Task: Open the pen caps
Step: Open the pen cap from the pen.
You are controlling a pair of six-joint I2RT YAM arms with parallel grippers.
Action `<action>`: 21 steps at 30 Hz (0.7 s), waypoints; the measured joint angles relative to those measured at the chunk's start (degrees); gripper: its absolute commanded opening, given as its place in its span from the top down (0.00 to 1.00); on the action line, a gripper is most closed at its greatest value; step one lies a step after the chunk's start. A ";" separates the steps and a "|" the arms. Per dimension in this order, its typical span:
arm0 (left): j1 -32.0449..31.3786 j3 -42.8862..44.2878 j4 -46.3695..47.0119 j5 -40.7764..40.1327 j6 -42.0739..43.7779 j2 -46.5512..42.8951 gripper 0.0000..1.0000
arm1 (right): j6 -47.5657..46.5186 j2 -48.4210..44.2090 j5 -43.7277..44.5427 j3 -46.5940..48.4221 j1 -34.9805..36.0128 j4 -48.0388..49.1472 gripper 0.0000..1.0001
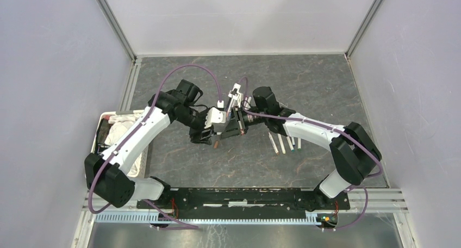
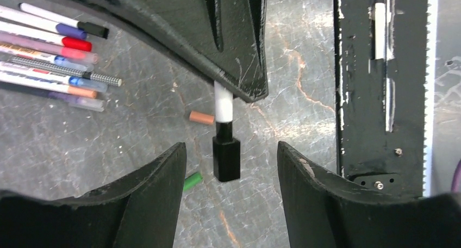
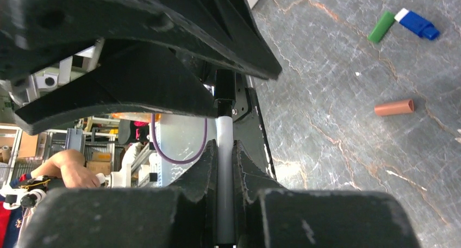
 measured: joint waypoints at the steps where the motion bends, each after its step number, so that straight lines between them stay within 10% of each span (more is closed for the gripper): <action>1: 0.00 0.02 -0.24 0.44 0.00 0.42 0.36 | 0.35 0.00 0.00 0.00 0.00 0.59 1.00; 10: 0.02 0.48 -0.44 1.27 -0.09 2.82 0.94 | 1.77 0.00 -0.02 -0.02 0.02 3.08 0.96; 14: 0.04 0.48 0.00 0.70 -0.09 2.80 0.98 | 1.60 0.00 0.35 -0.02 0.07 3.04 0.63; 21: -0.70 -0.09 0.20 -0.63 0.22 1.77 0.98 | 1.64 2.38 -0.94 1.40 0.07 2.58 0.60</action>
